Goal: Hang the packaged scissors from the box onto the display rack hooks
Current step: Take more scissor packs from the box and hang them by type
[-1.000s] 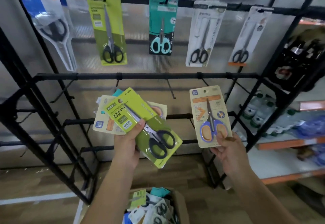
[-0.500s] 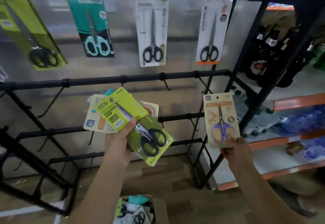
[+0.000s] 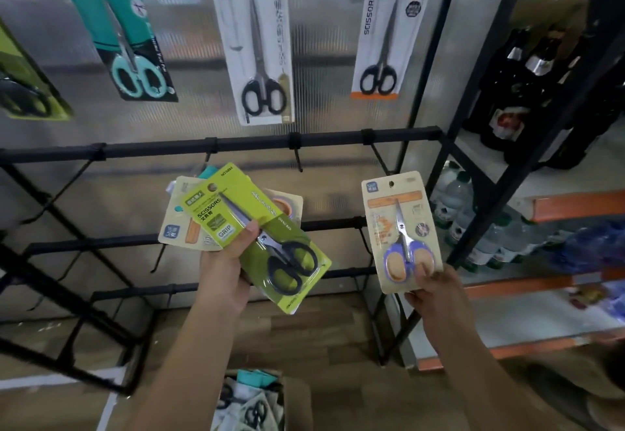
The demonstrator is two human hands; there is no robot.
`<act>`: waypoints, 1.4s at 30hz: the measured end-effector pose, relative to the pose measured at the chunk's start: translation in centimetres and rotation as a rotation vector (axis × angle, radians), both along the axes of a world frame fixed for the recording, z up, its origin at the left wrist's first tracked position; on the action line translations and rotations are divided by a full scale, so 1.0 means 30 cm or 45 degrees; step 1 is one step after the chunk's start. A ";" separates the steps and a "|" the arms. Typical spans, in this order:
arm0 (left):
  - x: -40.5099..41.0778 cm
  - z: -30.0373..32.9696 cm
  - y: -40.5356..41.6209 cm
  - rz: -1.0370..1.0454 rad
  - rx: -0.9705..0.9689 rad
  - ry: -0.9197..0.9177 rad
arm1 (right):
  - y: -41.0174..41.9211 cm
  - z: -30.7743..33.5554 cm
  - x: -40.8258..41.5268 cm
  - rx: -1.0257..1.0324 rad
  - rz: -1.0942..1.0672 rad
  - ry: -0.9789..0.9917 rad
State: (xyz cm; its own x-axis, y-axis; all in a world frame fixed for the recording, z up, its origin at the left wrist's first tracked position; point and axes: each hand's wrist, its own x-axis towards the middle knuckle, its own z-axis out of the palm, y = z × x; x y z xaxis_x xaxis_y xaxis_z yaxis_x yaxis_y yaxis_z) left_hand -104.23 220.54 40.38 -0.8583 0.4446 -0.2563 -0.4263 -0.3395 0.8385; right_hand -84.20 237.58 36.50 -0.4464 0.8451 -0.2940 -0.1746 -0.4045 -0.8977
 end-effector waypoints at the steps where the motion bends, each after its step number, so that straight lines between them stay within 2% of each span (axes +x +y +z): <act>1: -0.002 0.000 -0.003 0.009 -0.008 -0.001 | 0.002 -0.006 -0.004 -0.009 -0.010 0.006; 8: -0.018 0.018 -0.016 0.046 -0.038 0.031 | 0.008 -0.051 0.003 -0.051 -0.016 0.051; 14: -0.006 0.010 0.011 0.036 -0.044 0.011 | 0.029 -0.058 -0.006 -0.046 0.018 -0.017; 21: 0.006 0.015 0.036 0.024 -0.070 -0.026 | 0.147 -0.014 -0.190 -0.375 0.021 -0.052; 27: 0.018 0.030 0.041 0.031 -0.038 0.017 | 0.219 0.028 -0.353 -0.382 0.004 -0.059; 33: 0.028 0.019 0.018 0.058 -0.006 0.014 | 0.135 0.010 -0.351 -0.506 -0.079 -0.115; 34: 0.028 0.014 0.016 0.067 -0.017 0.012 | 0.092 0.015 -0.337 -0.506 -0.010 -0.126; 36: 0.032 0.007 0.014 0.077 -0.047 0.001 | -0.004 0.047 -0.306 -0.428 0.343 -0.092; 39: 0.036 -0.002 0.012 0.093 -0.050 -0.027 | -0.102 0.109 -0.265 -0.065 0.929 -0.058; 42: 0.047 -0.008 0.012 0.081 -0.016 0.008 | -0.134 0.135 -0.248 0.336 1.016 -0.230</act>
